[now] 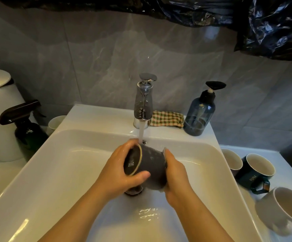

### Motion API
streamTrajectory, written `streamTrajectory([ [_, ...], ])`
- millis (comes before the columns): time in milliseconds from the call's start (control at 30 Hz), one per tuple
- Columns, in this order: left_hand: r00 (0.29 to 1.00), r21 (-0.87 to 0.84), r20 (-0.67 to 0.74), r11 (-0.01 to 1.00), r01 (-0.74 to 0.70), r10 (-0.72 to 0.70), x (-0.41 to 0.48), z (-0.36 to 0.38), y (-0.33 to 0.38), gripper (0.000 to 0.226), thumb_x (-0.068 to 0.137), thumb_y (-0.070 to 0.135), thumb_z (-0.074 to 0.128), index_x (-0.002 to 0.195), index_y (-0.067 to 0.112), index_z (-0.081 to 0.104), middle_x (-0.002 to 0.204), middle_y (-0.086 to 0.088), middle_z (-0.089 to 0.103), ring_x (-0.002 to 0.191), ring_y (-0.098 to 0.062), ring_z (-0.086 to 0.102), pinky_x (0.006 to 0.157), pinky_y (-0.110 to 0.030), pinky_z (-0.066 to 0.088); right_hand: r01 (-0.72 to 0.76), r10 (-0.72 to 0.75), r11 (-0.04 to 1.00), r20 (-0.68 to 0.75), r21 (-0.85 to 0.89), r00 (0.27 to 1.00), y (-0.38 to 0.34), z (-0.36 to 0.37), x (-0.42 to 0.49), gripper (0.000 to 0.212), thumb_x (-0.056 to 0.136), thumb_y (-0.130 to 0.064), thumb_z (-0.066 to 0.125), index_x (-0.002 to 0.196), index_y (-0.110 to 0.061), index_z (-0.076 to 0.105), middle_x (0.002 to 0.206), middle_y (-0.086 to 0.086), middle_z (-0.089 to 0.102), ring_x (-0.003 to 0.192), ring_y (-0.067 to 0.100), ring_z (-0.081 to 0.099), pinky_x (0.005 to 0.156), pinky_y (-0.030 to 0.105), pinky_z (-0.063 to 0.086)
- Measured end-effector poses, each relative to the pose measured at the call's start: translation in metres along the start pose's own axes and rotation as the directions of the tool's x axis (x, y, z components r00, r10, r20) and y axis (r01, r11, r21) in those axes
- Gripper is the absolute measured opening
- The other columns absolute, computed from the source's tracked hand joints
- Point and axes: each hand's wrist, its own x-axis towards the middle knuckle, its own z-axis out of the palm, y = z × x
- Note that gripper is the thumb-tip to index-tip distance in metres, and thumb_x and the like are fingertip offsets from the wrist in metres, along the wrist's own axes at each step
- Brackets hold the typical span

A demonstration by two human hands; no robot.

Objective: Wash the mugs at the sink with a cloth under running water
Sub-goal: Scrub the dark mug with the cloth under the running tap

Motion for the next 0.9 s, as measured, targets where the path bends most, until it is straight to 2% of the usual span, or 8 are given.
streamTrajectory([
  [100, 0.921, -0.624, 0.173, 0.685, 0.376, -0.348, 0.006, 0.009, 0.014, 0.050, 0.070, 0.057, 0.057, 0.118, 0.045, 0.048, 0.122, -0.004, 0.056, 0.103, -0.025, 0.062, 0.081, -0.042, 0.057, 0.421, -0.418, 0.890, 0.055, -0.177, 0.907, 0.005, 0.001, -0.006, 0.024, 0.097, -0.040, 0.040, 0.091, -0.025, 0.057, 0.090, 0.000, 0.061, 0.085, 0.013, 0.060, 0.059, 0.013, 0.051],
  [200, 0.798, -0.741, 0.249, 0.423, 0.522, -0.549, 0.007, 0.011, 0.016, 0.044, 0.083, 0.054, 0.049, 0.111, 0.023, 0.059, 0.106, -0.015, 0.066, 0.094, -0.036, 0.066, 0.073, -0.052, 0.056, 0.590, -0.553, 0.730, 0.210, -0.345, 0.806, 0.013, 0.002, -0.009, 0.018, 0.095, -0.036, 0.041, 0.084, -0.028, 0.054, 0.086, -0.004, 0.061, 0.083, 0.008, 0.060, 0.064, 0.011, 0.050],
  [333, 0.961, -0.382, -0.201, 0.918, 0.103, -0.191, 0.003, 0.002, 0.007, 0.031, 0.075, 0.042, 0.064, 0.102, 0.034, 0.052, 0.110, 0.002, 0.056, 0.100, -0.017, 0.059, 0.069, -0.020, 0.054, 0.385, -0.355, 0.903, 0.173, -0.193, 0.919, 0.006, 0.007, -0.006, 0.027, 0.096, -0.043, 0.038, 0.091, -0.027, 0.059, 0.087, -0.004, 0.064, 0.084, 0.011, 0.063, 0.066, 0.017, 0.055],
  [433, 0.973, 0.163, -0.090, 0.967, -0.198, 0.215, -0.002, -0.003, -0.004, 0.046, 0.061, 0.048, 0.063, 0.103, 0.044, 0.047, 0.116, 0.023, 0.045, 0.109, 0.000, 0.048, 0.085, -0.004, 0.039, 0.015, -0.007, 0.997, 0.097, -0.075, 0.995, 0.002, 0.007, -0.004, 0.035, 0.094, -0.049, 0.043, 0.100, -0.020, 0.062, 0.094, 0.009, 0.067, 0.090, 0.026, 0.063, 0.072, 0.039, 0.056],
  [500, 0.981, 0.104, -0.033, 0.977, -0.185, 0.189, -0.005, 0.000, -0.004, 0.052, 0.057, 0.045, 0.066, 0.104, 0.047, 0.044, 0.115, 0.025, 0.045, 0.107, 0.000, 0.049, 0.085, -0.008, 0.042, -0.024, 0.029, 0.996, 0.059, -0.088, 0.998, 0.002, 0.004, -0.003, 0.036, 0.093, -0.048, 0.045, 0.101, -0.018, 0.062, 0.096, 0.011, 0.067, 0.091, 0.027, 0.062, 0.069, 0.035, 0.053],
  [633, 0.983, -0.410, -0.059, 0.902, 0.134, -0.173, 0.004, 0.009, 0.011, 0.041, 0.076, 0.029, 0.069, 0.107, 0.039, 0.043, 0.108, 0.010, 0.053, 0.095, -0.007, 0.059, 0.070, -0.014, 0.050, 0.377, -0.377, 0.867, 0.067, -0.325, 0.924, 0.004, 0.000, -0.004, 0.029, 0.094, -0.042, 0.046, 0.085, -0.021, 0.062, 0.083, 0.002, 0.065, 0.081, 0.016, 0.062, 0.066, 0.027, 0.054],
  [800, 0.977, 0.219, -0.210, 0.973, 0.067, -0.020, 0.010, -0.001, 0.020, 0.017, 0.089, 0.017, 0.056, 0.089, 0.034, 0.051, 0.092, 0.014, 0.054, 0.091, -0.006, 0.048, 0.071, -0.009, 0.035, 0.595, -0.545, 0.513, 0.301, -0.619, 0.783, 0.011, -0.003, -0.002, 0.029, 0.092, -0.039, 0.050, 0.067, -0.024, 0.052, 0.062, -0.008, 0.053, 0.066, 0.010, 0.053, 0.068, 0.032, 0.049],
  [900, 0.984, 0.033, -0.072, 0.985, 0.167, -0.164, 0.016, -0.010, 0.030, 0.014, 0.087, 0.019, 0.058, 0.075, 0.027, 0.054, 0.070, 0.010, 0.054, 0.070, -0.009, 0.050, 0.059, -0.018, 0.038, 0.641, -0.609, 0.358, 0.350, -0.679, 0.711, 0.010, -0.006, 0.006, 0.029, 0.092, -0.039, 0.050, 0.067, -0.024, 0.051, 0.064, -0.007, 0.053, 0.067, 0.013, 0.052, 0.068, 0.034, 0.047],
])
